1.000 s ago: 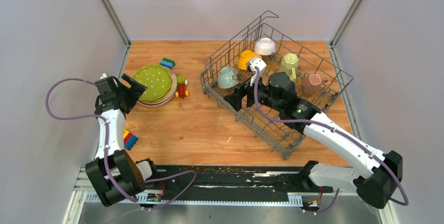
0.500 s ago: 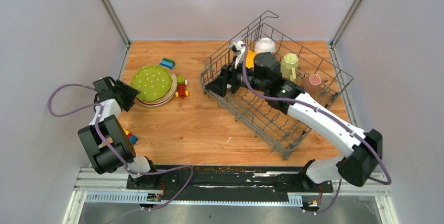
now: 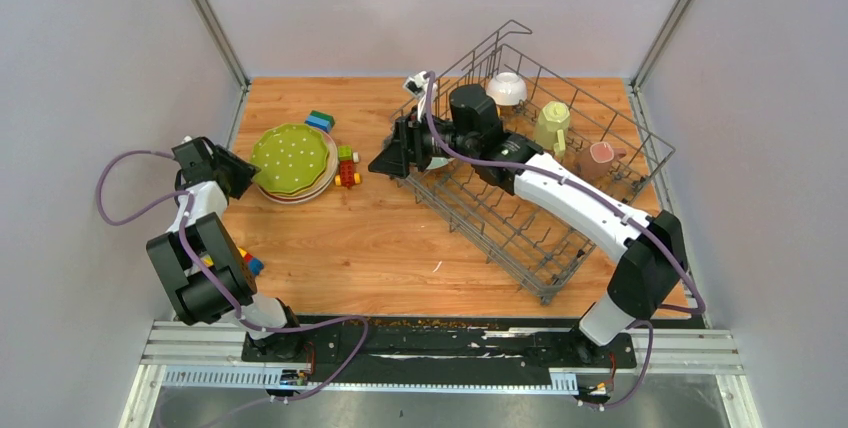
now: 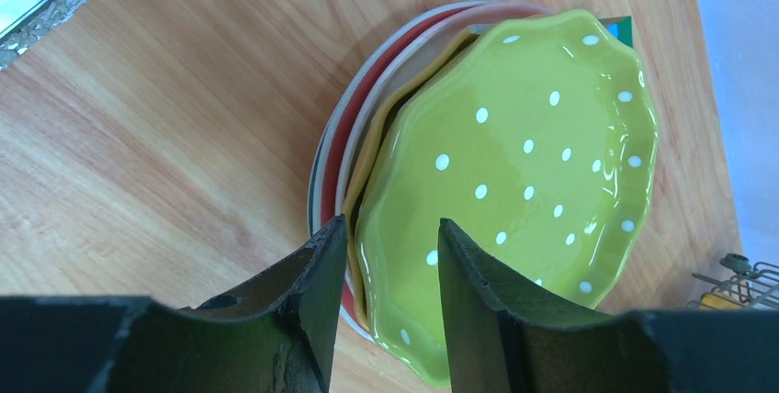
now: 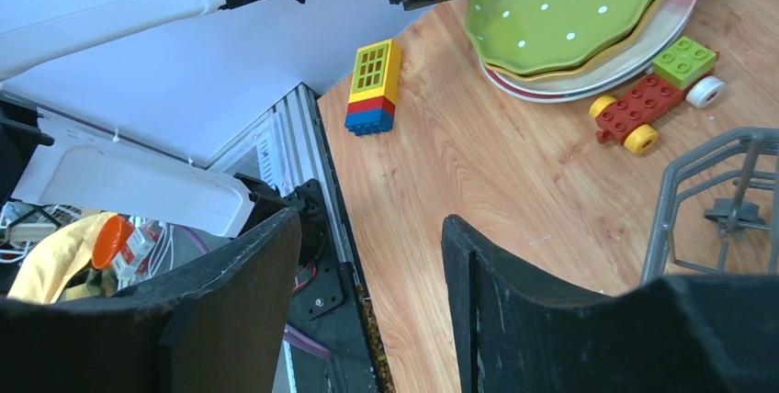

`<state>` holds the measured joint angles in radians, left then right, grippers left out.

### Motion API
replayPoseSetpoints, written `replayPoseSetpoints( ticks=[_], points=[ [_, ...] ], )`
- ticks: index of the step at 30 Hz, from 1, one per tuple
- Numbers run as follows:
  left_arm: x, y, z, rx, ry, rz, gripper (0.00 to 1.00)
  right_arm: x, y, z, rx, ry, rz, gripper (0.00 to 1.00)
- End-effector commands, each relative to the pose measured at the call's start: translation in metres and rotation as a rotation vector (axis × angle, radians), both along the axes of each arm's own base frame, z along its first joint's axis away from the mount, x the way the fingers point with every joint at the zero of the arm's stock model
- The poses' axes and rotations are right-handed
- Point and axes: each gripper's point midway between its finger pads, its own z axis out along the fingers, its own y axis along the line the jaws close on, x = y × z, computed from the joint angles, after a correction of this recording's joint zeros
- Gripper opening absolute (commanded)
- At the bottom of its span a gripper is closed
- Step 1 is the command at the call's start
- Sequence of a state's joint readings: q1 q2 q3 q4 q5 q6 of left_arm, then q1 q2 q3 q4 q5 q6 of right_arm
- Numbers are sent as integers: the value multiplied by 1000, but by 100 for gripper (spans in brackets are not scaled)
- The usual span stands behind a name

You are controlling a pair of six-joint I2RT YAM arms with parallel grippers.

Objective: Load the mixed dishes into the dish rack
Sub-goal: Pick up the plate at the center of the board.

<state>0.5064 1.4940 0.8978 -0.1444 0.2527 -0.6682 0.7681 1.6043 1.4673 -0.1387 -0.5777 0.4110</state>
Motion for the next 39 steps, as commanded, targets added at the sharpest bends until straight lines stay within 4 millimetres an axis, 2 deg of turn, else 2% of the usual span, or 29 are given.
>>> replayPoseSetpoints(
  ticks=[1, 14, 20, 28, 30, 35, 39],
  points=[
    [-1, 14, 3, 62, 10, 3, 48, -3, 5, 25, 51, -9, 34, 58],
    [12, 18, -5, 66, 5, -29, 43, -1, 14, 12, 39, 41, 58, 57],
    [16, 17, -4, 65, -15, -40, 30, 1, 16, 4, 28, 55, 60, 57],
    [10, 11, -5, 58, -21, -52, 3, 4, 20, -7, 14, 94, 58, 58],
    [8, 8, -1, 60, -35, -56, 0, 4, 22, -10, 12, 107, 66, 59],
    [5, -1, 18, 55, -86, -83, 0, 3, 26, -21, -1, 156, 80, 59],
    [2, -7, 25, 47, -97, -106, 0, 2, 29, -22, 1, 182, 92, 59]
  ],
)
